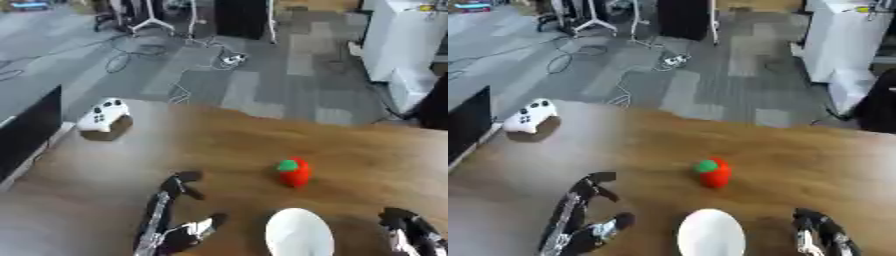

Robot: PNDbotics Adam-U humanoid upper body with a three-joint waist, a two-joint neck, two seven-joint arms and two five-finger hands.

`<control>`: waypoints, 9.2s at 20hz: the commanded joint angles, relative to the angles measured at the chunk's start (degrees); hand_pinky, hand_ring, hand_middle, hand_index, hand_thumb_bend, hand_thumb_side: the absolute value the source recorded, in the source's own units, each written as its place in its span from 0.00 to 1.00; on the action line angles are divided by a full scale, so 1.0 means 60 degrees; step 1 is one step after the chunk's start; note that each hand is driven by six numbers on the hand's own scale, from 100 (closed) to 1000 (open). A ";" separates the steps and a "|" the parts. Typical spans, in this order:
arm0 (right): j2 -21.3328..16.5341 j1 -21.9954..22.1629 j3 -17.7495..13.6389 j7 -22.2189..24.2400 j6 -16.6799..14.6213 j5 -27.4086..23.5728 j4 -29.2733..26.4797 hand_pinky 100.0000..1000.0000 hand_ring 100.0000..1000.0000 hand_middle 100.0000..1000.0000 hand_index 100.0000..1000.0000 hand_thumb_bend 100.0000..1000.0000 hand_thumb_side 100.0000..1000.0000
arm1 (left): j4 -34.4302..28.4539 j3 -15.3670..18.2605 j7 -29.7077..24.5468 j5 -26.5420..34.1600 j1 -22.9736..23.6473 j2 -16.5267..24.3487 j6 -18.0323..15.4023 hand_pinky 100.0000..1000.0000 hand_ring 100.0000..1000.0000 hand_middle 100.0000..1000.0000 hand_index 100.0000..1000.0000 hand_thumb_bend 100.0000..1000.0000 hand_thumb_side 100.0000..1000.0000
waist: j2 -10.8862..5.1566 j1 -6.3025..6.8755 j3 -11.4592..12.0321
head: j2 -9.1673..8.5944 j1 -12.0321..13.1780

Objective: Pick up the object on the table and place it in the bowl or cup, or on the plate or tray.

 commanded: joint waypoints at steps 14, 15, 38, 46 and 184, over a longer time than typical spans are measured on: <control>-0.0139 -0.0056 0.0071 0.0101 0.0015 0.0050 -0.0062 0.92 0.73 0.49 0.71 0.00 0.36 | -0.0782 -0.0157 -0.0645 -0.0399 -0.1027 0.2593 0.0768 1.00 0.55 0.67 0.68 0.83 0.50 | -0.0183 0.0157 -0.0212 | 0.0085 -0.0007; -0.0142 -0.0055 0.0087 0.0117 0.0014 0.0052 -0.0054 0.92 0.73 0.49 0.71 0.00 0.36 | -0.0797 -0.0186 -0.0777 -0.0492 -0.1149 0.2863 0.0825 1.00 0.57 0.68 0.67 0.83 0.51 | -0.0186 0.0171 -0.0233 | 0.0102 0.0001; -0.0027 -0.0237 0.0271 0.0347 -0.0065 0.0101 0.0059 0.92 0.73 0.49 0.71 0.00 0.36 | 0.1441 -0.0830 -0.2105 0.2003 -0.3517 0.4092 0.0670 1.00 0.65 0.68 0.66 0.94 0.60 | -0.0130 0.0158 -0.0604 | 0.0266 0.0159; 0.0016 -0.0288 0.0281 0.0369 -0.0067 0.0089 0.0055 0.92 0.73 0.49 0.71 0.00 0.36 | 0.2158 -0.0918 -0.2335 0.1546 -0.4014 0.3596 0.0503 1.00 0.57 0.65 0.70 0.98 0.61 | -0.0069 0.0112 -0.0744 | 0.0115 0.0337; -0.0384 -0.0982 0.0633 0.1191 -0.0276 -0.0466 0.0555 0.92 0.72 0.45 0.68 0.00 0.34 | 0.5054 -0.1521 -0.3031 -0.4516 -0.7356 0.2654 -0.0320 0.38 0.00 0.00 0.19 0.45 0.00 | 0.0846 0.0159 -0.2094 | -0.1294 0.1352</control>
